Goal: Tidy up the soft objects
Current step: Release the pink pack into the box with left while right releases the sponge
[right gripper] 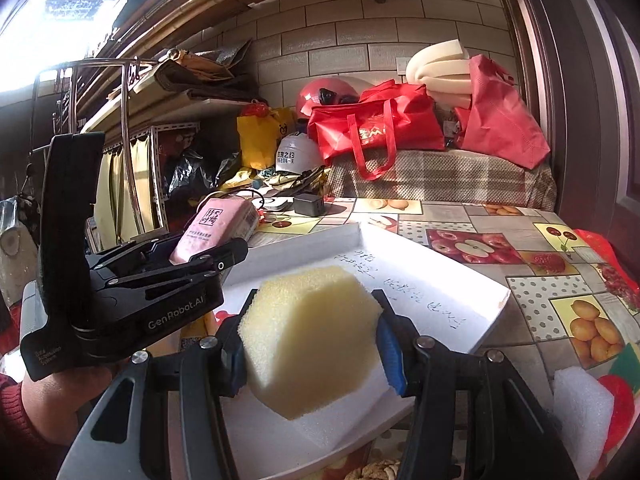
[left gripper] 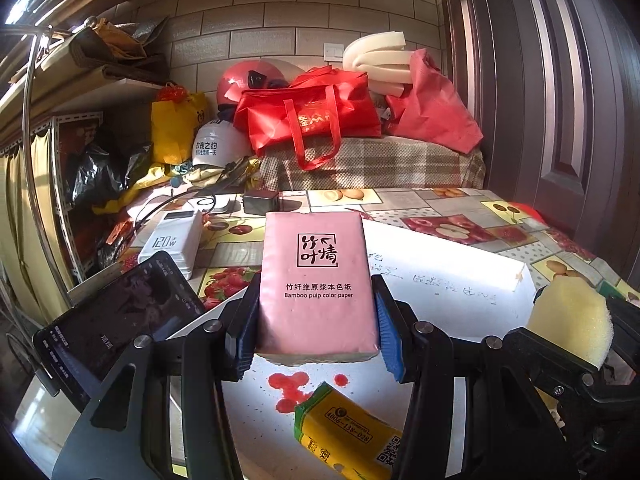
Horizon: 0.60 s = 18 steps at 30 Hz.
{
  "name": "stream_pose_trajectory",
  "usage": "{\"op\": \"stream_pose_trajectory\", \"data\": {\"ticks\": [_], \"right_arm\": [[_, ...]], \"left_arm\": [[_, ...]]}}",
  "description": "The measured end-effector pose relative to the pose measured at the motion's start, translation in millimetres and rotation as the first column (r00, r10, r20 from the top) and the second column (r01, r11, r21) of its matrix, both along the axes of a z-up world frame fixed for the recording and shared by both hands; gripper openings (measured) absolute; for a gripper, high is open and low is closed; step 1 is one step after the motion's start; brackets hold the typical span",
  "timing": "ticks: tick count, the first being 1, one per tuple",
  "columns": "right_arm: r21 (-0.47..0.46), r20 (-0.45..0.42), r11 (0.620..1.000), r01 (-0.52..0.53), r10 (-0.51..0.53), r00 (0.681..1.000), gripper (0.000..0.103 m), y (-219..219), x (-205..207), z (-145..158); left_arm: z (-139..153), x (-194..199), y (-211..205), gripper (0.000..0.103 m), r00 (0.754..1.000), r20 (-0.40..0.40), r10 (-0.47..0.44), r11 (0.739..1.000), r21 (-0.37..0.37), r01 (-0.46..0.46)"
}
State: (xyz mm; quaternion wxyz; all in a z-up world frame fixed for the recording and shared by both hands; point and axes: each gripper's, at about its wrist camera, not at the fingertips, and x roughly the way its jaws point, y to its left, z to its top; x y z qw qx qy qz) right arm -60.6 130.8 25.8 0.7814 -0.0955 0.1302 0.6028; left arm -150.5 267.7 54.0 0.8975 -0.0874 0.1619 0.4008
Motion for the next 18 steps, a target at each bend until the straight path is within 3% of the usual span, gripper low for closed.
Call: {"op": "stream_pose_trajectory", "data": {"ticks": [11,13,15,16,18], "right_arm": [[-0.092,-0.088,0.996,0.01,-0.018,0.996,0.057,23.4,14.4,-6.4],[-0.094,-0.098,0.995,0.021,-0.03,0.995,0.066,23.6,16.8,-6.3],[-0.09,-0.111,0.995,0.046,-0.056,0.992,0.08,21.7,19.8,-6.2],[-0.087,-0.123,0.995,0.053,-0.064,0.99,0.086,20.7,22.3,-6.3],[-0.08,-0.142,0.994,0.072,-0.083,0.986,0.096,20.0,26.5,-6.3]], "left_arm": [[-3.9,14.5,6.4,0.051,0.998,-0.066,-0.023,1.0,-0.021,0.022],[-3.5,11.2,8.4,0.053,0.998,-0.053,-0.02,0.999,-0.029,0.019],[-2.6,8.5,9.2,0.066,0.999,-0.041,0.008,1.0,-0.028,-0.009],[-2.3,6.5,9.8,0.078,0.999,-0.037,0.03,0.999,-0.025,-0.031],[-1.8,4.2,9.1,0.083,0.998,-0.029,0.05,0.999,-0.018,-0.05]]}}
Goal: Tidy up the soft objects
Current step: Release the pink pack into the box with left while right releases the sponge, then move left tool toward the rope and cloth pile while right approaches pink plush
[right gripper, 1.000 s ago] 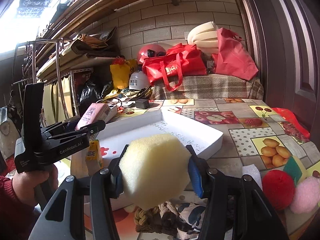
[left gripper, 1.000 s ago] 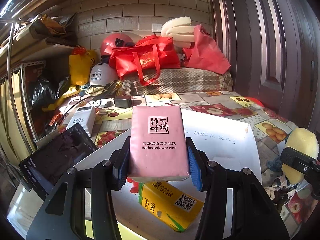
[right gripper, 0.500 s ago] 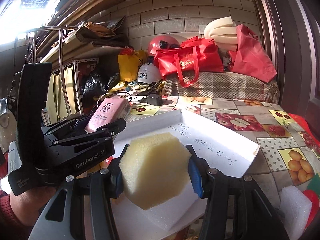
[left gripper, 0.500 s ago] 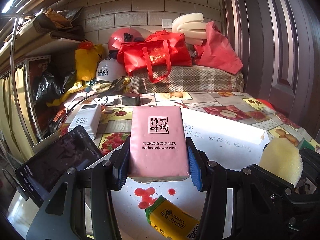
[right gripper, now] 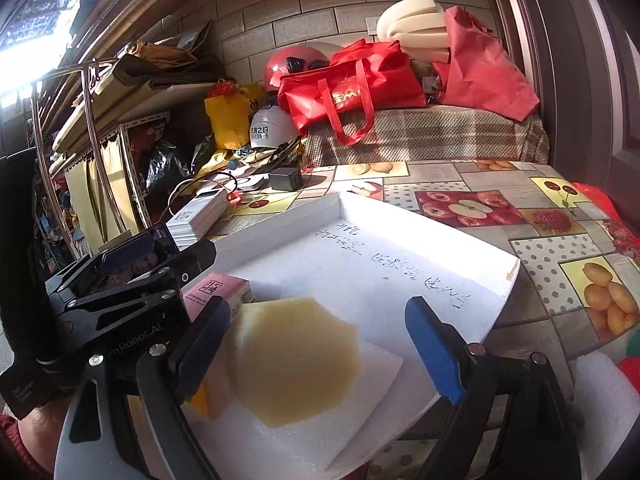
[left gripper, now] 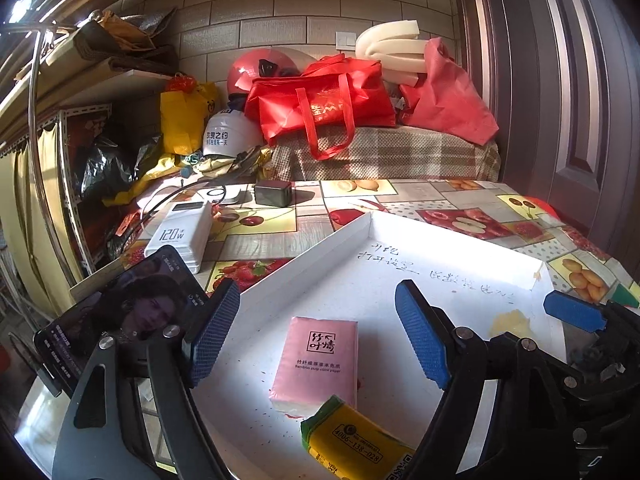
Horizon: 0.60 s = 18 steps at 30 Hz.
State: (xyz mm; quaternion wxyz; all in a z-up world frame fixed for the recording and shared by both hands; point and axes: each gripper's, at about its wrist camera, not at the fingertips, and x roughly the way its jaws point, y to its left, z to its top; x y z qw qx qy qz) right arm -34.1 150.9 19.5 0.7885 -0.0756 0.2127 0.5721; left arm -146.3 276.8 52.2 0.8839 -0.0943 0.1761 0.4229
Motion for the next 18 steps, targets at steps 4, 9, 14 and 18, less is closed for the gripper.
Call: {"op": "stream_pose_trajectory", "data": {"ticks": [4,9,14,18], "right_arm": [[0.024,-0.009,0.999,0.022,-0.022,1.0,0.103,-5.1,2.2,1.3],[0.075,0.029,0.997,0.032,-0.034,0.999,0.103,-12.4,-3.6,6.0],[0.119,0.09,0.992,0.036,-0.047,0.995,0.103,-20.7,-13.7,10.3],[0.112,0.09,0.994,0.015,-0.026,0.996,0.103,-25.1,-14.8,9.9]], "left_arm": [[-0.5,-0.8,-1.7,0.091,1.0,-0.002,0.011,1.0,0.014,-0.011],[1.0,-9.6,-2.1,0.103,0.998,0.032,0.046,0.999,0.025,-0.047],[4.1,-12.8,-11.3,0.103,0.998,0.051,0.048,0.996,0.076,-0.052],[6.0,-18.2,-13.2,0.103,0.996,0.076,0.048,0.994,0.091,-0.055]]}}
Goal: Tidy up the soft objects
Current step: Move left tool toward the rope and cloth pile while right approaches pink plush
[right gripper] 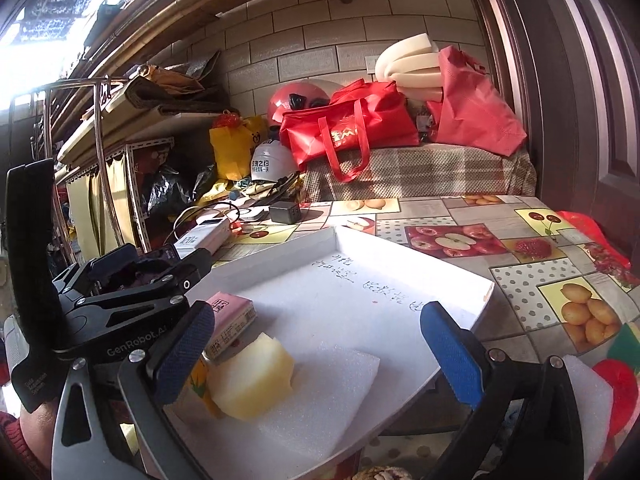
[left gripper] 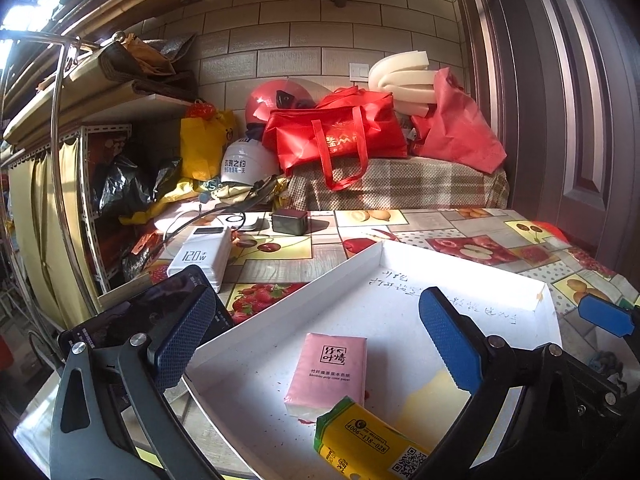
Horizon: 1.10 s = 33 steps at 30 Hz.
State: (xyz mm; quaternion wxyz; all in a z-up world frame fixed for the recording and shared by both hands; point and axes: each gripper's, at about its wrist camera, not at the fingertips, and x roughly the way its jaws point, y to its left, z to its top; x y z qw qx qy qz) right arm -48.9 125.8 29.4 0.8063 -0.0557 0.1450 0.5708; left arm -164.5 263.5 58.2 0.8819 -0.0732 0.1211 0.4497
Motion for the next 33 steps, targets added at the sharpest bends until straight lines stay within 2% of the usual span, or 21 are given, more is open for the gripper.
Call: {"op": "stream_pose_trajectory", "data": {"ticks": [5,10,13,16,20,22,25,30,33], "right_arm": [[-0.001,-0.005,1.0,-0.015,0.015,1.0,0.103,-19.3,1.3,-2.4],[0.004,-0.021,1.0,-0.012,0.012,1.0,0.103,-48.9,11.5,-3.7],[0.0,0.011,1.0,0.011,-0.011,1.0,0.103,-69.4,16.1,-3.0],[-0.004,0.051,0.998,0.059,-0.059,0.997,0.103,-92.6,26.4,-1.7],[-0.004,0.043,0.984,0.178,-0.178,0.983,0.103,-126.9,61.3,-0.7],[-0.003,0.021,0.964,0.265,-0.265,0.964,0.103,-147.5,85.5,0.1],[-0.025,-0.032,0.926,0.375,-0.376,0.926,0.103,-178.7,124.7,-1.6],[-0.091,-0.13,0.879,0.469,-0.477,0.869,0.103,-216.1,171.7,-7.6],[-0.111,-0.178,0.866,0.488,-0.5,0.847,0.103,-228.4,185.4,-12.6]], "left_arm": [[0.9,-2.7,-5.4,0.103,1.0,0.003,-0.012,1.0,0.005,0.012],[1.9,-2.3,-31.3,0.103,0.995,0.001,-0.098,0.995,0.012,0.098],[2.6,-1.6,-51.9,0.103,0.988,0.001,-0.157,0.988,0.016,0.157],[2.1,5.6,-73.6,0.103,0.972,-0.017,-0.233,0.972,0.006,0.233],[2.7,16.7,-101.7,0.103,0.939,-0.043,-0.341,0.94,0.001,0.342],[2.7,23.4,-114.6,0.103,0.914,-0.053,-0.403,0.915,-0.015,0.402],[1.6,37.2,-135.3,0.103,0.862,-0.101,-0.497,0.867,-0.036,0.496],[-7.5,62.8,-165.9,0.102,0.736,-0.223,-0.639,0.767,-0.107,0.633],[-14.3,76.1,-181.3,0.102,0.677,-0.3,-0.672,0.731,-0.125,0.671]]}}
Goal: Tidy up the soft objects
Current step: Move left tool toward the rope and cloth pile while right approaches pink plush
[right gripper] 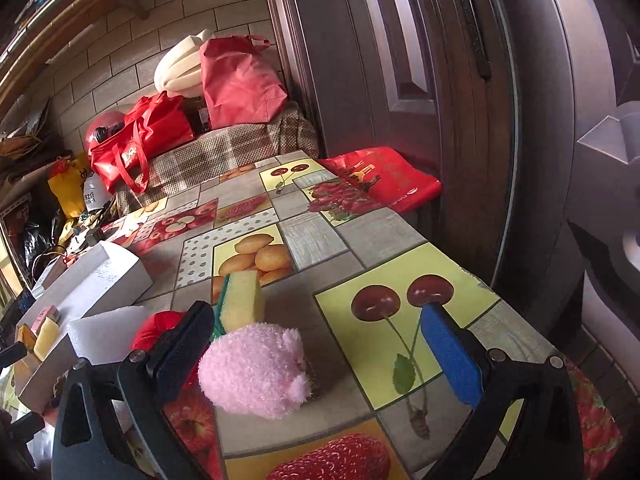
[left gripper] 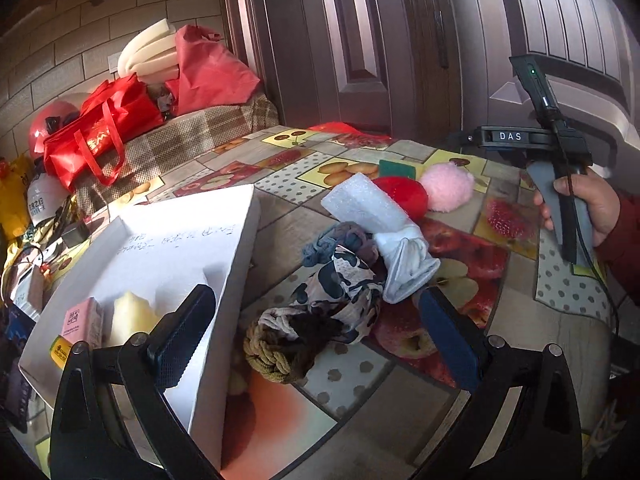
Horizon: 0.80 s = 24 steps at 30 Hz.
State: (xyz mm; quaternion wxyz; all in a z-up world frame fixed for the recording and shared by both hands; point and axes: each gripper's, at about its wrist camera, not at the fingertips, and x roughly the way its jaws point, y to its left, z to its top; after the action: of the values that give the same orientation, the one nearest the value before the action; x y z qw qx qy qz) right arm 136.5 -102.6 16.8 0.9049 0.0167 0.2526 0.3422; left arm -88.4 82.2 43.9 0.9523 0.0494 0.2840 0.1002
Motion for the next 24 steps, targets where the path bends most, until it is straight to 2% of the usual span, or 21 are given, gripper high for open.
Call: {"op": "stream_pose_trajectory", "data": {"ticks": [3,7,8,9,10,11,13,14,15,18,20,22,24], "right_arm": [[-0.006,-0.045,1.0,0.003,-0.003,0.999,0.103,0.7,6.8,-4.9],[-0.044,-0.036,0.999,-0.017,0.015,0.999,0.103,7.3,3.8,-6.1],[-0.05,-0.03,0.999,-0.021,0.019,0.999,0.103,8.4,2.4,-5.8],[-0.055,-0.026,0.998,-0.024,0.022,0.999,0.103,9.4,2.4,-5.4],[-0.059,-0.024,0.998,-0.025,0.024,0.999,0.103,9.8,2.5,-5.3],[-0.059,-0.026,0.998,-0.025,0.024,0.999,0.103,9.6,3.1,-5.4],[-0.052,-0.035,0.998,-0.024,0.022,0.999,0.103,9.3,4.6,-5.2],[-0.046,-0.043,0.999,-0.022,0.02,0.999,0.103,8.6,6.1,-5.7],[-0.04,-0.052,0.999,-0.021,0.019,0.998,0.103,7.8,7.5,-6.4],[-0.027,-0.083,0.999,-0.018,0.015,0.996,0.103,5.5,13.3,-9.3],[-0.021,-0.099,1.0,-0.018,0.016,0.995,0.103,4.4,15.5,-10.7],[-0.016,-0.109,1.0,-0.018,0.016,0.994,0.103,3.1,16.6,-11.6],[-0.012,-0.115,1.0,-0.019,0.017,0.993,0.103,2.5,17.5,-11.9]], "left_arm": [[-8.9,12.8,-9.4,0.102,0.995,-0.081,-0.055,0.998,0.004,0.055],[-22.9,28.8,-10.3,0.102,0.98,-0.19,-0.057,0.998,-0.016,0.055],[-26.0,30.6,-8.5,0.102,0.974,-0.212,-0.075,0.996,-0.059,0.064],[-29.0,31.6,-6.9,0.102,0.966,-0.232,-0.11,0.987,-0.137,0.08],[-31.9,30.7,-4.8,0.102,0.959,-0.24,-0.153,0.966,-0.24,0.094],[-32.6,27.8,-6.0,0.102,0.956,-0.232,-0.181,0.946,-0.305,0.105],[-29.9,16.9,-14.8,0.102,0.951,-0.201,-0.234,0.916,-0.374,0.146],[-25.9,9.8,-19.5,0.102,0.953,-0.178,-0.245,0.909,-0.384,0.162],[-19.3,1.3,-23.8,0.102,0.962,-0.144,-0.231,0.914,-0.372,0.163],[-3.7,-17.0,-21.2,0.102,0.99,-0.06,-0.131,0.941,-0.321,0.106],[-6.9,-11.8,-13.2,0.102,0.992,-0.1,-0.076,0.956,-0.291,0.044],[-14.5,-0.9,-3.5,0.102,0.985,-0.169,-0.036,0.956,-0.293,-0.015],[-16.3,5.2,-4.0,0.102,0.982,-0.187,-0.032,0.966,-0.259,-0.018]]}}
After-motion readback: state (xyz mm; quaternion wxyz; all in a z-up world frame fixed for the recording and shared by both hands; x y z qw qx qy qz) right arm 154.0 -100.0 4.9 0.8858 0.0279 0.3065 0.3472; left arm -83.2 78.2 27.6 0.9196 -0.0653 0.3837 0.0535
